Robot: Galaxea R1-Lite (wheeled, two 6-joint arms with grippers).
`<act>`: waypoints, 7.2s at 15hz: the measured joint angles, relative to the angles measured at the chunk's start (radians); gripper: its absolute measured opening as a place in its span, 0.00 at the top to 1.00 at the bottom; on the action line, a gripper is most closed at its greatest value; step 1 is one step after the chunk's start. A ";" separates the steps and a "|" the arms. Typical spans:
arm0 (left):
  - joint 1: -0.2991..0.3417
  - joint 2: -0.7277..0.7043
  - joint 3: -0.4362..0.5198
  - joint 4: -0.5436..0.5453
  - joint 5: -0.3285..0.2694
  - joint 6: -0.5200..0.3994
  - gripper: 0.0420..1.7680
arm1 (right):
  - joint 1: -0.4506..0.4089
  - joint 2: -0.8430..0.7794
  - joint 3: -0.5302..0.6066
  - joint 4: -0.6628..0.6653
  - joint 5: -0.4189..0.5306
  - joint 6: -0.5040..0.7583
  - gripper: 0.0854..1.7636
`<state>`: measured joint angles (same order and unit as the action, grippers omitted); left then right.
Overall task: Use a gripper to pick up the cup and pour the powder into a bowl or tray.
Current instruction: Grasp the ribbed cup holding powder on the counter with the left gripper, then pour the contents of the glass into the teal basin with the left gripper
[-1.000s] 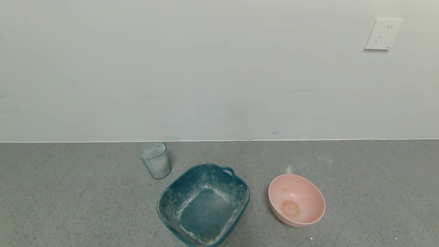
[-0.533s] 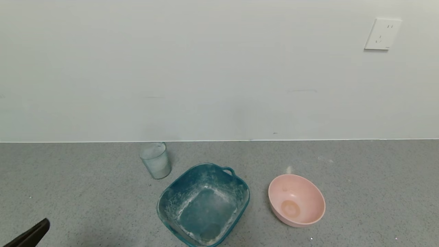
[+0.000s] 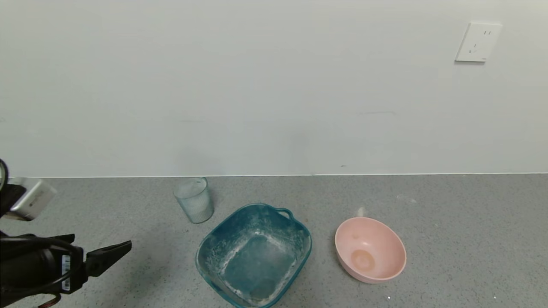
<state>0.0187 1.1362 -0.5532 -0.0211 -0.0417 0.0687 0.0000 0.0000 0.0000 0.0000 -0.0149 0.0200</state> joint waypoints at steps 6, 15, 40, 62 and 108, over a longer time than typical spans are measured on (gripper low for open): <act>0.013 0.325 0.006 -0.250 -0.069 0.013 0.03 | 0.000 0.000 0.000 0.000 0.000 0.000 0.03; 0.007 0.661 0.049 -0.704 -0.140 0.061 0.03 | 0.000 0.000 0.000 0.000 0.000 0.000 0.03; -0.021 1.089 -0.029 -1.381 -0.136 -0.036 0.03 | 0.000 0.000 0.000 -0.001 0.001 -0.002 0.03; -0.043 1.255 -0.091 -1.531 -0.113 -0.040 0.03 | 0.000 0.000 0.000 -0.001 0.004 -0.005 0.03; -0.189 0.697 -0.265 -0.834 0.037 0.317 0.28 | 0.000 0.000 0.000 -0.003 0.006 -0.008 0.03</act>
<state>-0.1698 1.8334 -0.8183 -0.8549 -0.0043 0.3857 0.0000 0.0000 0.0000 -0.0028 -0.0089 0.0123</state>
